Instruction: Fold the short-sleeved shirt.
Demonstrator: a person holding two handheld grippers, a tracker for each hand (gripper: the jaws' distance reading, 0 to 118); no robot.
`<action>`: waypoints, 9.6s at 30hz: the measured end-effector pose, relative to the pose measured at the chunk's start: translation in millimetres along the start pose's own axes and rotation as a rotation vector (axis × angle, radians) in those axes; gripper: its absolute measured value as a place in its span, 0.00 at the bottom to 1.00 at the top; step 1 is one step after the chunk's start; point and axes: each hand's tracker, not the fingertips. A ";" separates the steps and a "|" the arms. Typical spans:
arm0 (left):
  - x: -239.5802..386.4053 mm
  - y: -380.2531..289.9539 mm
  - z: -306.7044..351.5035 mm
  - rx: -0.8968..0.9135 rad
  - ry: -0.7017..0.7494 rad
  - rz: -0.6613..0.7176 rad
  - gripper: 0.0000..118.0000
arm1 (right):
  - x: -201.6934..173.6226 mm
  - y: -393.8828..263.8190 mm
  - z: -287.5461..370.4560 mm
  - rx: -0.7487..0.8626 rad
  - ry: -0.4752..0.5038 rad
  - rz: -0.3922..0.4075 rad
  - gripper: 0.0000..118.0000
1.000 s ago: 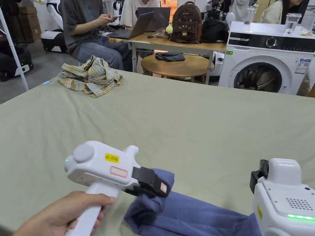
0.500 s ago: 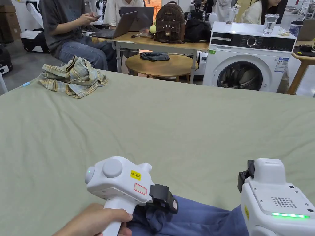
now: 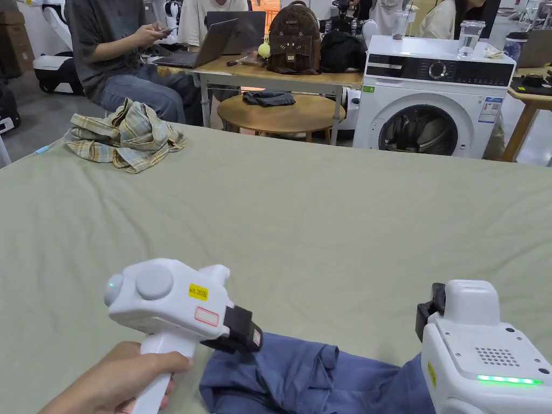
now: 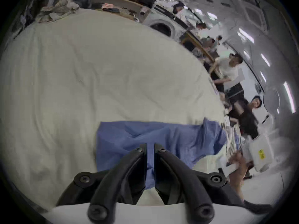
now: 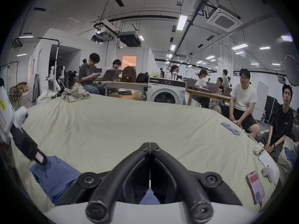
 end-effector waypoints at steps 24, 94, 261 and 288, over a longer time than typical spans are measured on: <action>-1.6 -28.4 -47.2 0.031 -0.341 0.125 0.02 | 7.2 -7.5 11.6 -0.005 -0.001 -0.028 0.00; 146.6 -24.7 -76.0 -0.107 0.112 -0.308 0.08 | 37.1 -3.0 25.4 -0.034 -0.028 -0.032 0.00; -333.4 -17.2 259.4 0.040 0.603 0.418 0.48 | -231.5 41.3 -23.9 -0.088 0.498 0.092 0.00; -114.1 -13.7 99.2 0.518 0.358 -0.034 0.47 | -124.0 34.4 -32.6 -0.091 0.292 -0.007 0.00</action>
